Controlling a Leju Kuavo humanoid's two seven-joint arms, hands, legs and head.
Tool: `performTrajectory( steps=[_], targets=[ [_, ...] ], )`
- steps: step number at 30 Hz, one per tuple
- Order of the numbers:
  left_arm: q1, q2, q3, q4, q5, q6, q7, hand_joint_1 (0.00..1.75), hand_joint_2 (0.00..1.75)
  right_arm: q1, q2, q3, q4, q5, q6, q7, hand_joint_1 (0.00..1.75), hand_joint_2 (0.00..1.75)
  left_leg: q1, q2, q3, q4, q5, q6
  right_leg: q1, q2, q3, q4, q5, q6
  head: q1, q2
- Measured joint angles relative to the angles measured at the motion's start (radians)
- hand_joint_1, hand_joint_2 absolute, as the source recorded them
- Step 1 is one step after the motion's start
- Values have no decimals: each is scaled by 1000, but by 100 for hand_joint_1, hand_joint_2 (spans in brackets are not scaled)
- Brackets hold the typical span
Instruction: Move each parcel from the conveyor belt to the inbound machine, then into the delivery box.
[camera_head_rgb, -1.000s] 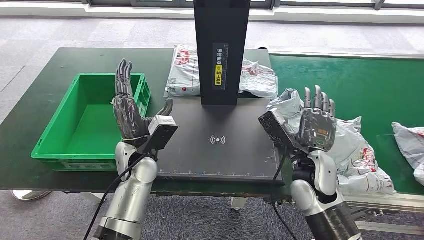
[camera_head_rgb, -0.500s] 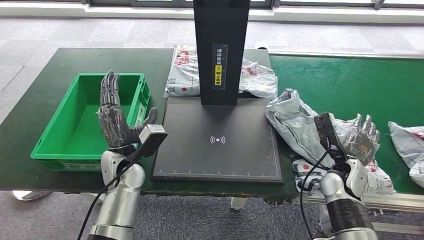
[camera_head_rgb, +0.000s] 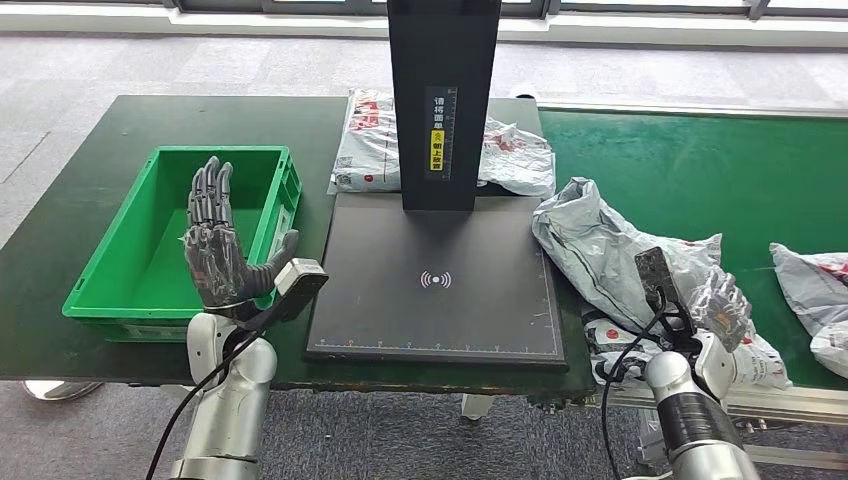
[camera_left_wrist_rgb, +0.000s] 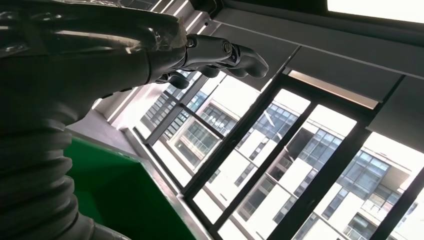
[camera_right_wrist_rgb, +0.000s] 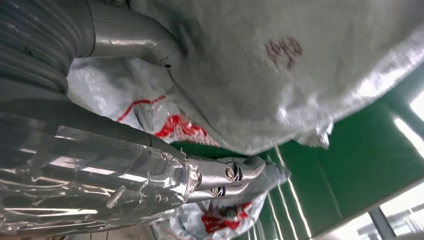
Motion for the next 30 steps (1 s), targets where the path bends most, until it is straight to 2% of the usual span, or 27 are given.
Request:
performTrajectory(
  steps=[3,5,19,28,30],
  targets=[
    [2,0,11,8,-42,0,9,0,175,-13,3,-1,67,16,98,32,0,175,0,0,0,0,0,0,0,0,0,0,0,0,0,0],
    [3,0,15,13,-52,0,13,0,175,-18,7,-1,97,22,123,38,0,175,0,0,0,0,0,0,0,0,0,0,0,0,0,0],
    [6,0,32,24,-57,0,14,0,175,-39,14,-1,157,24,136,43,0,175,0,0,0,0,0,0,0,0,0,0,0,0,0,0],
    [8,2,38,35,-110,0,23,0,175,-72,20,-1,204,6,214,42,2,175,0,0,0,0,0,0,0,0,0,0,0,0,0,0],
    [9,2,39,37,-126,0,35,0,175,-78,23,-1,212,-1,214,37,89,175,0,0,0,0,0,0,0,0,0,0,0,0,0,0]
  ],
)
